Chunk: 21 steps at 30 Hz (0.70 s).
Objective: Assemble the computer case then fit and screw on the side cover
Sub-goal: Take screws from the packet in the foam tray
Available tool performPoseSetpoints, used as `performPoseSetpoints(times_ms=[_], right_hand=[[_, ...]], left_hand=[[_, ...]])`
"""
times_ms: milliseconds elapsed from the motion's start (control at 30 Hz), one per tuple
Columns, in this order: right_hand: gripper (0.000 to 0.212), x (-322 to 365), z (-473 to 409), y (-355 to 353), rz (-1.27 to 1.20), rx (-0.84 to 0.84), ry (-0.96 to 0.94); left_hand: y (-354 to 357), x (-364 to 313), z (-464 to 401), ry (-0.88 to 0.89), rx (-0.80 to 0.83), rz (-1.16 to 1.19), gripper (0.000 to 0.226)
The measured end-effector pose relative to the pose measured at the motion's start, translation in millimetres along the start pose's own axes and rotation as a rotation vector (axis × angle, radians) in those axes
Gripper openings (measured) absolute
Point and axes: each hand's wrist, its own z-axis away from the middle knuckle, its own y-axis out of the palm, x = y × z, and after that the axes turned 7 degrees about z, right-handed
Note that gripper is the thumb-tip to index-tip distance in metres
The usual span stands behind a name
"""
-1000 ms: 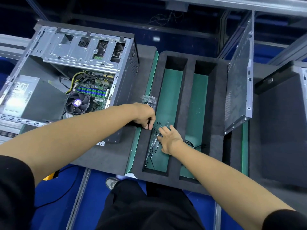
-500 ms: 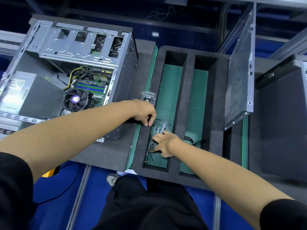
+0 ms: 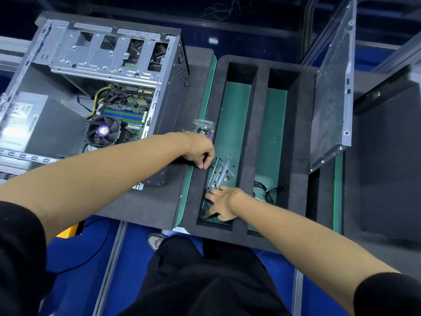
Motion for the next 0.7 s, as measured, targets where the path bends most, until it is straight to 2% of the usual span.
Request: performPoseSetpoints(times_ms=[100, 300, 400, 467, 567, 700], right_hand=[[0.062, -0.6, -4.2, -1.2, 0.06, 0.047, 0.049], [0.066, -21.0, 4.5, -10.6, 0.038, 0.015, 0.174], [0.062, -22.2, 8.9, -13.6, -0.049, -0.02, 0.109], [0.064, -13.7, 7.9, -12.7, -0.115, 0.033, 0.027], [0.072, 1.6, 3.6, -10.9, -0.083, 0.146, -0.012], [0.078, 0.1, 3.9, -12.8, -0.01, 0.152, 0.025]], left_hand=[[1.1, 1.0, -1.5, 0.004, -0.001, -0.008, 0.013], [1.7, 0.5, -2.2, -0.001, 0.01, 0.0, 0.014], [0.5, 0.0, -1.1, -0.011, 0.014, 0.0, 0.013], [0.5, -1.1, -0.7, -0.009, 0.017, -0.006, 0.014], [0.3, -1.5, -0.2, -0.008, 0.016, -0.006, 0.014], [0.2, -1.9, 0.7, -0.005, 0.027, -0.005, 0.013]])
